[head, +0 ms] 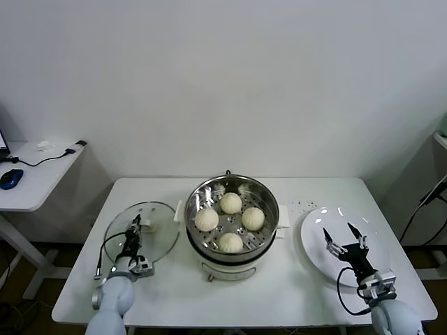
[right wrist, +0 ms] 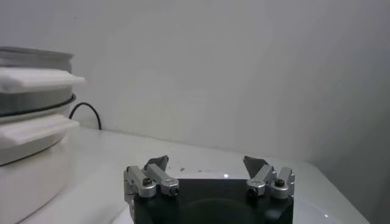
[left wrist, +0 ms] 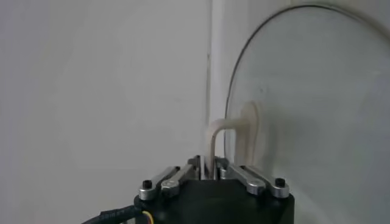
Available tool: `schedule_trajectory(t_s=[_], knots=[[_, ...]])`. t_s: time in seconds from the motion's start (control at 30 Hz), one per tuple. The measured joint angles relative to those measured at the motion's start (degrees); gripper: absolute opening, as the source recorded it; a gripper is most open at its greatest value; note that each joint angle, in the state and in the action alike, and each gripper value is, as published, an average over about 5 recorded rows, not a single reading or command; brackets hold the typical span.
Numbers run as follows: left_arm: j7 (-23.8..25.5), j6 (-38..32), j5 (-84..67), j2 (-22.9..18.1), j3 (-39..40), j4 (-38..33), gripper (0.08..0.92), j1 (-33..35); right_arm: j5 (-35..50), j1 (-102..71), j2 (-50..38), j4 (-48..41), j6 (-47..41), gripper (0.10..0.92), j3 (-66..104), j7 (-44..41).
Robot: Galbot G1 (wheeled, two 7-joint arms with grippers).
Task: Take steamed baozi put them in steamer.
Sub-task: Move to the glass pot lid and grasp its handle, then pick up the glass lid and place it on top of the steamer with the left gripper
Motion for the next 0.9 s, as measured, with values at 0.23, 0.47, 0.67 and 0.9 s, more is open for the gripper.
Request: schedule_trajectory(t_s=[0.23,0.47,0.67,0.9], knots=[[-0.3,0.2,-1.5,0.2,0.3,-0.3,0.150,0.1,-0.8,0.1,0.6,-1.0,0.5,0.823,0.6,-0.4],[-0.7,0.7,-3.6,1.2,0.4,-2.7,0.150,1.5,-1.4,0.6,1.1,-2.0,1.0,0.823,0.9,-0.7],[-0.5,1.6,-5.6,2.6,0.1,-7.8,0.150,4.0,-1.6,1.1,1.3,-2.8,1.3,0.823,1.3,-0.9],[0.2,3.7,-7.9,4.9,-1.0,-16.6,0.150,9.0,-1.8,1.5,1.5,-3.3,1.7,0.823,1.5,-1.1]])
